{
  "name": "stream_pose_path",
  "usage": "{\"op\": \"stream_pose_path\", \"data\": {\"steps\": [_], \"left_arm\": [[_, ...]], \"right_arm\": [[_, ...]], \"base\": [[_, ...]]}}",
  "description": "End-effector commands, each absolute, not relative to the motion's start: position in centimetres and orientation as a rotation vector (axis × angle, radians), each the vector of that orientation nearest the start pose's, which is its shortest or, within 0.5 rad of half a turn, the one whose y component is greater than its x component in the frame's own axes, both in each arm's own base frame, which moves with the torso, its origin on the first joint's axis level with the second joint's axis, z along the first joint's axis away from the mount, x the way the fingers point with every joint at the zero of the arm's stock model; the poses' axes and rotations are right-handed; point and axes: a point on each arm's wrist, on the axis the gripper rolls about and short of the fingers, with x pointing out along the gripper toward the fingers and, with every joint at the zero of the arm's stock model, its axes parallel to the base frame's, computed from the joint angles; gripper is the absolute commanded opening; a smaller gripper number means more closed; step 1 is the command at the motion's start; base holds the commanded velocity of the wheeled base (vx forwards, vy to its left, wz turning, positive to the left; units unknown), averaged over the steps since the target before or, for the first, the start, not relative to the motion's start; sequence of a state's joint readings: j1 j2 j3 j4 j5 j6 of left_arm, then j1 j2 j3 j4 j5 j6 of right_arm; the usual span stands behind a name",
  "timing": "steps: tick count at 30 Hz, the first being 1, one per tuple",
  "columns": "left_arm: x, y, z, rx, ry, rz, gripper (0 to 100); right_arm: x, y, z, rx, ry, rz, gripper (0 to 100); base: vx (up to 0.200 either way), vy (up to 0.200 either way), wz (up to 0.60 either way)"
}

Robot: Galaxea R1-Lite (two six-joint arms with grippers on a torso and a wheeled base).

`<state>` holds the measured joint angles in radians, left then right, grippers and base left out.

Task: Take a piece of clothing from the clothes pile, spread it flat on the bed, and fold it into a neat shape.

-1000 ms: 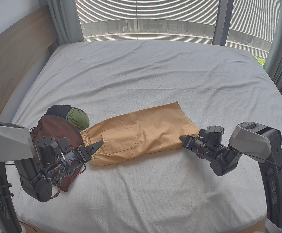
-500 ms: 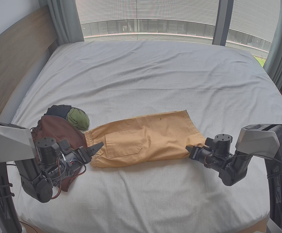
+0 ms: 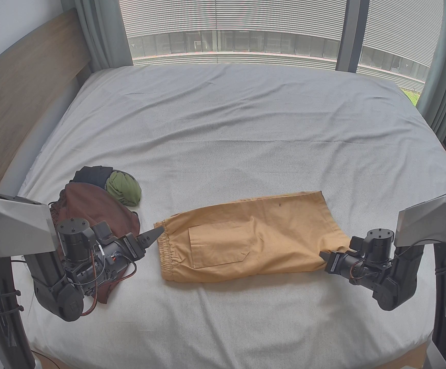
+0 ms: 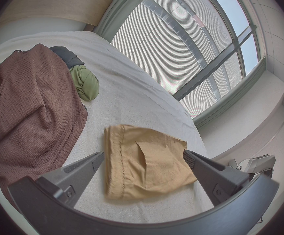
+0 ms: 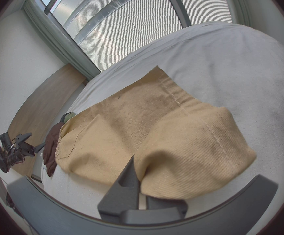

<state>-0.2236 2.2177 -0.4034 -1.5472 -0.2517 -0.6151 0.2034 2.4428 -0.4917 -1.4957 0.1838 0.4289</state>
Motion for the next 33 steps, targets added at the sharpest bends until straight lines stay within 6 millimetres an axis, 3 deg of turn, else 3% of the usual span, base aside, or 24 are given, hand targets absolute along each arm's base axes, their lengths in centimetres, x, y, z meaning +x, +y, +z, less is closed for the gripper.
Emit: {"op": "stream_pose_path", "data": {"steps": [1,7,11,20,21,27,33], "left_arm": [[30.1,-7.4,2.5,-0.604,0.406,-0.375,100],[30.0,-7.5,2.4,-0.603,0.412,-0.376,100],[30.0,-7.6,2.2,-0.604,0.421,-0.378,100],[30.0,-7.8,1.3,-0.602,0.451,-0.374,100],[29.9,-7.8,1.3,-0.602,0.452,-0.375,100],[29.7,-8.4,1.1,-0.601,0.466,-0.391,100],[29.5,-8.7,0.9,-0.598,0.480,-0.398,100]], "right_arm": [[30.6,5.0,-4.2,0.408,0.549,0.223,0],[29.1,3.2,-4.6,0.421,0.600,0.162,0],[28.2,3.0,-4.9,0.423,0.638,0.153,0],[28.3,3.1,-5.0,0.422,0.641,0.178,0],[28.3,3.1,-4.9,0.423,0.637,0.182,100],[27.6,3.2,-4.6,0.428,0.656,0.201,100],[24.8,3.5,-4.4,0.432,0.761,0.258,100]], "base": [[0.000,0.000,0.00],[0.000,0.000,0.00],[0.000,0.000,0.00],[0.000,0.000,0.00],[0.000,0.000,0.00],[0.000,0.000,0.00],[0.000,0.000,0.00]]}}
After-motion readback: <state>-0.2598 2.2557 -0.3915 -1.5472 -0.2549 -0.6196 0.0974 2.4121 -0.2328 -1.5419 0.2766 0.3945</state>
